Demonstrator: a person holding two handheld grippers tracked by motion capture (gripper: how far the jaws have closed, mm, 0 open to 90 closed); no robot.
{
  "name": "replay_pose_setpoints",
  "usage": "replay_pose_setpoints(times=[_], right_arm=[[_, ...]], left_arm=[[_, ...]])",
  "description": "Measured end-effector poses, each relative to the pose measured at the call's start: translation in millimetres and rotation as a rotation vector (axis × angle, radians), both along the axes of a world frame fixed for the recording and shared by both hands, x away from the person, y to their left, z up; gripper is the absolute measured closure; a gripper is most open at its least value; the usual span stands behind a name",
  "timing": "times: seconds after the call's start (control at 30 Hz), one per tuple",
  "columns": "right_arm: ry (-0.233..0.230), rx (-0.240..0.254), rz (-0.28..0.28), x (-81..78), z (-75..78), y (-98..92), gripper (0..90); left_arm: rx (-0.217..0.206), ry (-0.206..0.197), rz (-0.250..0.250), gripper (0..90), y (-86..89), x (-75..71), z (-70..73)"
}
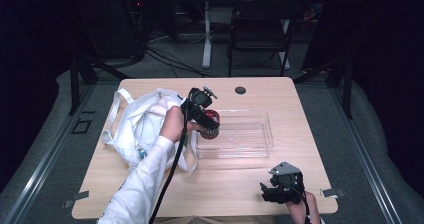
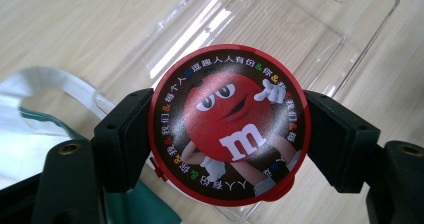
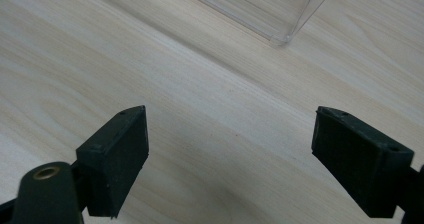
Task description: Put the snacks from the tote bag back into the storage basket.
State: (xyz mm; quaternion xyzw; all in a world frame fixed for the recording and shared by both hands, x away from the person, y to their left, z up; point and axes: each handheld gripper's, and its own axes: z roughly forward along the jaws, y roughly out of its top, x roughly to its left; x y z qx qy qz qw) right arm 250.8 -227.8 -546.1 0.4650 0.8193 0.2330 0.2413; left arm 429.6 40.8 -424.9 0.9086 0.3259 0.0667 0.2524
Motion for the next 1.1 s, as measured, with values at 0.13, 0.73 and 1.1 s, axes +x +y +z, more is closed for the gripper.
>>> replay_pose_setpoints(times=[0.13, 0.73, 1.1], right_arm=[[0.002, -0.009, -0.001, -0.2, 0.6, -0.2, 14.6], [0.004, -0.008, 0.005, -0.1, 0.0, 0.4, 14.5], [0.004, -0.008, 0.009, 0.1, -0.9, 0.9, 14.5]], left_arm=[[0.003, 0.024, 0.0, 26.2, -1.5, -0.3, -13.3], [0.048, 0.092, 0.017, 26.2, -5.8, 3.9, -51.2], [0.072, 0.107, 0.009, 26.1, -7.7, 5.3, -60.6]])
